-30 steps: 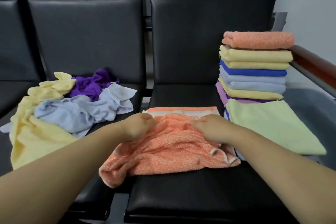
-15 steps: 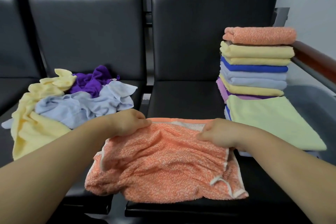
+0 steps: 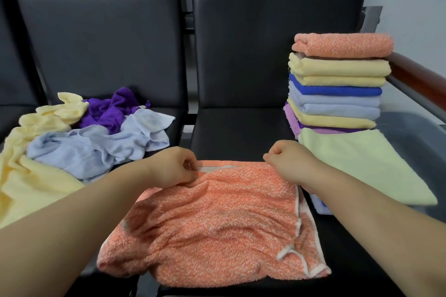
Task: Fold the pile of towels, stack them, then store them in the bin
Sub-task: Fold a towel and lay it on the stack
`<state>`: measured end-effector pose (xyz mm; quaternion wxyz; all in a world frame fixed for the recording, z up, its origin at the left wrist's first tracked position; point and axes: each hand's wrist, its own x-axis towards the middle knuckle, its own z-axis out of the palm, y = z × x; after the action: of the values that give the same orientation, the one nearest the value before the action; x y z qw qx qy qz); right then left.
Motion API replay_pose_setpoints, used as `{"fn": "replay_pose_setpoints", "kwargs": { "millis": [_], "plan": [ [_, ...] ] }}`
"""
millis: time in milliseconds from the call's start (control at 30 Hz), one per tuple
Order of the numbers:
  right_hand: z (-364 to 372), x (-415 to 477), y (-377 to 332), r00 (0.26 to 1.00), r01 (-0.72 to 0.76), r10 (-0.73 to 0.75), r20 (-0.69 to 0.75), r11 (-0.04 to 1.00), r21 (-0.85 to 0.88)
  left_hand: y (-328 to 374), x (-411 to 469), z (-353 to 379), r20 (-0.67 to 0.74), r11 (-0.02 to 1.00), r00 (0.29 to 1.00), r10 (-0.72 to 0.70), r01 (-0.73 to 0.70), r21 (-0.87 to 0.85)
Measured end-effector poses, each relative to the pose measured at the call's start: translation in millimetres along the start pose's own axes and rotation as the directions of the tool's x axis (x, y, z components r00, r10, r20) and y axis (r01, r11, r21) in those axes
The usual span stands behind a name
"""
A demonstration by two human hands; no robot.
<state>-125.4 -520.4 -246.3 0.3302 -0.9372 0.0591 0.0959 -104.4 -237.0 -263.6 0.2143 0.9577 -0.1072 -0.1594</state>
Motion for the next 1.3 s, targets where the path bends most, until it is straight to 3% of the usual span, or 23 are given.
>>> {"fn": "replay_pose_setpoints", "kwargs": {
  "millis": [100, 300, 600, 967, 1067, 1300],
  "plan": [
    [-3, 1, 2, 0.998, 0.063, -0.064, -0.028, 0.997, -0.055, 2, 3, -2, -0.015, 0.997, 1.0, -0.011, 0.009, -0.072],
    [-21, 3, -1, 0.989, 0.147, -0.144, 0.037, 0.984, -0.099, -1, 12, -1, -0.162, 1.0, 0.987, -0.006, 0.003, -0.023],
    [2, 16, 9, 0.99, 0.132, -0.135, 0.029, 0.86, -0.492, 1, 26, 15, -0.177, 0.994, 0.982, 0.067, -0.051, 0.092],
    [16, 27, 15, 0.997, 0.055, -0.072, -0.017, 0.872, -0.487, 3, 31, 17, -0.18, 0.995, 0.983, 0.037, -0.019, 0.099],
    [17, 25, 11, 0.999, 0.05, -0.05, 0.014, 0.868, -0.494, 6, 32, 13, -0.123, 0.992, 0.992, 0.018, -0.003, 0.126],
    [7, 14, 2, 0.993, 0.111, -0.117, 0.018, 0.868, -0.485, 7, 19, -4, -0.077, 0.985, 0.994, 0.076, -0.063, 0.162]
  ]
}}
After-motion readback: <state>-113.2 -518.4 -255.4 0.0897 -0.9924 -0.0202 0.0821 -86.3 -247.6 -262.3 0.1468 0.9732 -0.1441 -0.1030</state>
